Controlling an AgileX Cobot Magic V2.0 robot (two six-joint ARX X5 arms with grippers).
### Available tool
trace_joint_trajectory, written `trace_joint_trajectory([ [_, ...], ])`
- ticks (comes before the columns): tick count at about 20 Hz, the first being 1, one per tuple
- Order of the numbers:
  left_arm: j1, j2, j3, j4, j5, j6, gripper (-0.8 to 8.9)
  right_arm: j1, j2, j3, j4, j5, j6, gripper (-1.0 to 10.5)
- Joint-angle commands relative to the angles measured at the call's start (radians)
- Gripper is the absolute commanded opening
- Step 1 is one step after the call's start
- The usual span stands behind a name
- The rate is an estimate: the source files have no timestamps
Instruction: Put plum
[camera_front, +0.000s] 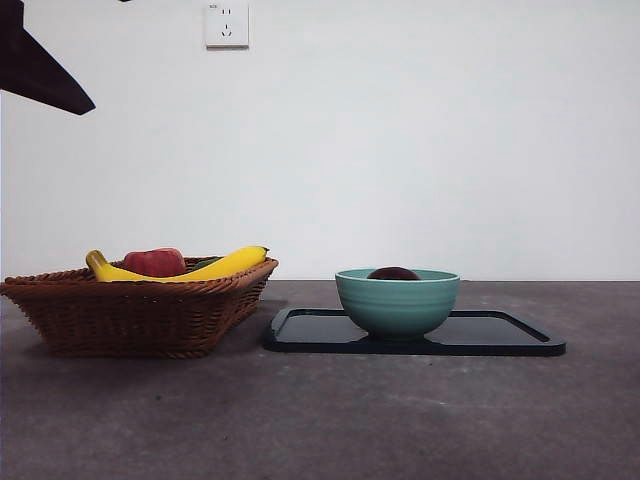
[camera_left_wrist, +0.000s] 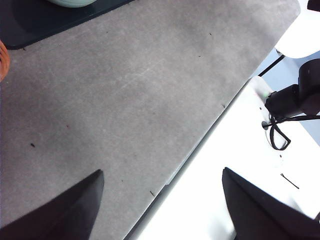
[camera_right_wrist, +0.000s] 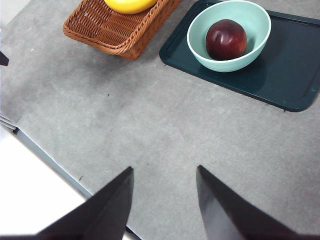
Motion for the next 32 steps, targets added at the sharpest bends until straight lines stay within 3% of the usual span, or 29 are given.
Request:
trace_joint_trajectory([
  [1,-0.008,0.004,0.009,0.008,0.007,0.001,3.74,0.005,0.004,0.007,0.010,-0.004,0.011,2.0],
  [7,-0.008,0.004,0.009,0.010,0.007,-0.002,3.74,0.005,0.004,0.007,0.010,-0.004,0.011,2.0],
  [15,-0.044,0.074,0.076,0.186,-0.042,-0.129,3.74,0.005,0.004,0.007,0.010,-0.005,0.037,2.0],
  [20,-0.078,0.307,0.312,0.187,-0.163,-0.131,3.74,0.005,0.004,0.007,0.010,-0.005,0.037,2.0],
  [27,-0.118,0.715,0.704,0.151,-0.258,-0.110,3.74,0.005,0.004,0.007,0.010,-0.004,0.037,2.0],
  [32,-0.147,0.938,0.876,0.150,-0.347,-0.078,3.74,0.005,0.004,0.007,0.010,-0.004,0.037,2.0],
])
